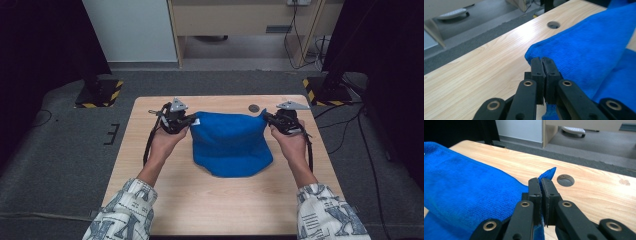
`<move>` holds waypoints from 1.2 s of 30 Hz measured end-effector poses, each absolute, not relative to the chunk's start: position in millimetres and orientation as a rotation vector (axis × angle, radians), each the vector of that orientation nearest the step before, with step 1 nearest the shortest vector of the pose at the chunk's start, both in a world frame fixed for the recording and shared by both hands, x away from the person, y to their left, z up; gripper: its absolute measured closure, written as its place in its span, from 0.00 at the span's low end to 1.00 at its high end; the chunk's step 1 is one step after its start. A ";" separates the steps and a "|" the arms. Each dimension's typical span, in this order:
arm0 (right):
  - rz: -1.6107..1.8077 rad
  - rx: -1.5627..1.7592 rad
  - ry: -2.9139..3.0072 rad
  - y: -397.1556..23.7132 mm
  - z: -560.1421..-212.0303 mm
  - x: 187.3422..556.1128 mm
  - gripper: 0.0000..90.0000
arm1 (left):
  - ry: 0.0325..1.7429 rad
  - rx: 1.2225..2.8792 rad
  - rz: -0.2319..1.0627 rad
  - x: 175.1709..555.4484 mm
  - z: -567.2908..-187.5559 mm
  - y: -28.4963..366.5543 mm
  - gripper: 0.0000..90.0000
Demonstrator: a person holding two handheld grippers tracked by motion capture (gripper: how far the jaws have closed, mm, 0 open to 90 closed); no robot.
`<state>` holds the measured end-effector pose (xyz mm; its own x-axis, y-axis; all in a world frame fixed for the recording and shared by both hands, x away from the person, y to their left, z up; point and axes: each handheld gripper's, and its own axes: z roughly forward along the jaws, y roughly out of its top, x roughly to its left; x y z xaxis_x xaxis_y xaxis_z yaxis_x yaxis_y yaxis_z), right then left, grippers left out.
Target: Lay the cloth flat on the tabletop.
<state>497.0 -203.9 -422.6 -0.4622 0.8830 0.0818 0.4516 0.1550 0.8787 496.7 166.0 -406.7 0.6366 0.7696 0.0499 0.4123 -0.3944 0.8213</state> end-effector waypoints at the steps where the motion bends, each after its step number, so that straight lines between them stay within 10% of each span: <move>1: 1.244 1.274 1.986 -203.7 -425.6 500.7 0.97 | 0.929 2.032 0.555 501.9 -409.6 165.4 0.98; 4: 1.210 1.288 1.992 -202.0 -431.6 509.4 0.93 | 0.949 2.010 0.561 513.0 -415.8 164.1 0.98; 8: 1.167 1.349 1.936 -197.8 -446.1 531.6 0.47 | 1.023 1.970 0.617 533.0 -431.3 161.5 0.70; 16: 1.071 1.325 2.017 -201.0 -454.9 515.3 0.29 | 1.030 1.942 0.604 511.5 -427.0 175.8 0.45; 22: 1.091 1.287 2.086 -209.8 -462.9 488.4 0.31 | 0.956 1.993 0.546 482.8 -437.0 192.6 0.27; 36: 1.123 1.205 2.194 -227.2 -488.5 422.1 0.68 | 0.941 1.962 0.527 415.6 -470.9 209.4 0.31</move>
<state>422.1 -227.2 -488.5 -0.5509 0.8338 0.0355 0.5166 0.3073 0.7992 415.6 209.4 -470.9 0.6239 0.7815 0.0042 0.4120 -0.3335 0.8480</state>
